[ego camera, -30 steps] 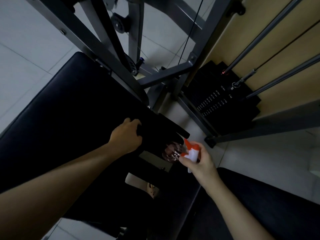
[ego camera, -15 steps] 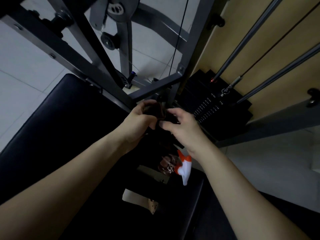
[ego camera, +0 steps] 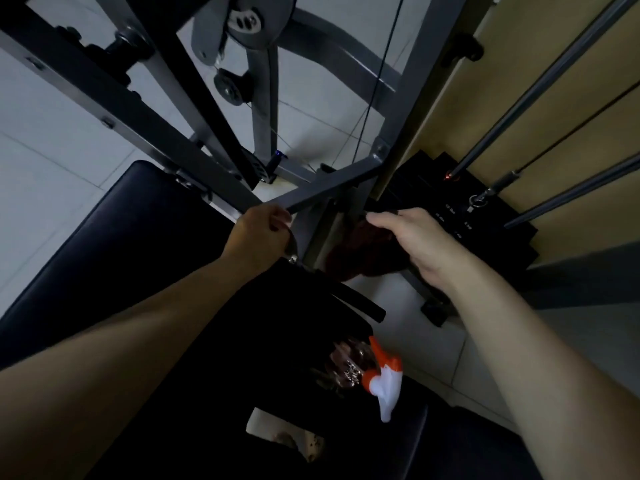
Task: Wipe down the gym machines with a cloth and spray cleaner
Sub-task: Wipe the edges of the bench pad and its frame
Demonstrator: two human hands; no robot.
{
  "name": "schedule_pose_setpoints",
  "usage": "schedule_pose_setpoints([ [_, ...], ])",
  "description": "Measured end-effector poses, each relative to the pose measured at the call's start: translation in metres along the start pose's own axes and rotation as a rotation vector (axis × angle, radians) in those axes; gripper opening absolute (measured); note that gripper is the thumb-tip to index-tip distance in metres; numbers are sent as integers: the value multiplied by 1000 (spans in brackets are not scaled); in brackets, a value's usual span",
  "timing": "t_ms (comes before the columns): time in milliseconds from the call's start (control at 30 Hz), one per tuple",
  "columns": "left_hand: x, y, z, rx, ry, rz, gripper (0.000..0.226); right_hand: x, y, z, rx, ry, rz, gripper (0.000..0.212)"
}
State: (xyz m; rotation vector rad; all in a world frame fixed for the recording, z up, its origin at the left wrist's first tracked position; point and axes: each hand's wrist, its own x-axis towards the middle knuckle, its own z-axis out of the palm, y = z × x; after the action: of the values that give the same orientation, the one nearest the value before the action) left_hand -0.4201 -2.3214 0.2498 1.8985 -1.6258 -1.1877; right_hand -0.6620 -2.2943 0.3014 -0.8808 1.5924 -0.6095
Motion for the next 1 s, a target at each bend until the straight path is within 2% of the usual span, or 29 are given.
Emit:
schedule_pose_setpoints([
  [67,6,-24,-7,332,115,251,22,13,0,0,-147,63,-27,34],
  [133,10,-50,-12,582,126,398,22,29,3,9,-295,136,-99,43],
  [200,13,-69,-16,785,16,406,36,49,10,22,-353,162,-132,48],
  [267,12,-79,-14,890,-35,401,44,69,14,36,-347,110,-127,51],
  [367,17,-84,-8,877,42,405,42,96,16,61,-277,-72,-111,49],
  [500,20,-93,2,933,82,420,29,129,35,104,-345,-360,-119,26],
  [567,21,-93,3,950,72,400,23,144,53,123,-273,-453,-45,29],
  [633,22,-92,4,961,67,404,20,160,66,131,-205,-501,-3,33],
  [733,25,-96,4,967,65,413,21,175,76,130,-240,-565,-51,38],
  [867,26,-97,5,967,81,431,22,184,91,137,-405,-580,-159,20],
  [1000,26,-99,6,938,95,455,27,189,118,150,-291,-623,-148,19],
])
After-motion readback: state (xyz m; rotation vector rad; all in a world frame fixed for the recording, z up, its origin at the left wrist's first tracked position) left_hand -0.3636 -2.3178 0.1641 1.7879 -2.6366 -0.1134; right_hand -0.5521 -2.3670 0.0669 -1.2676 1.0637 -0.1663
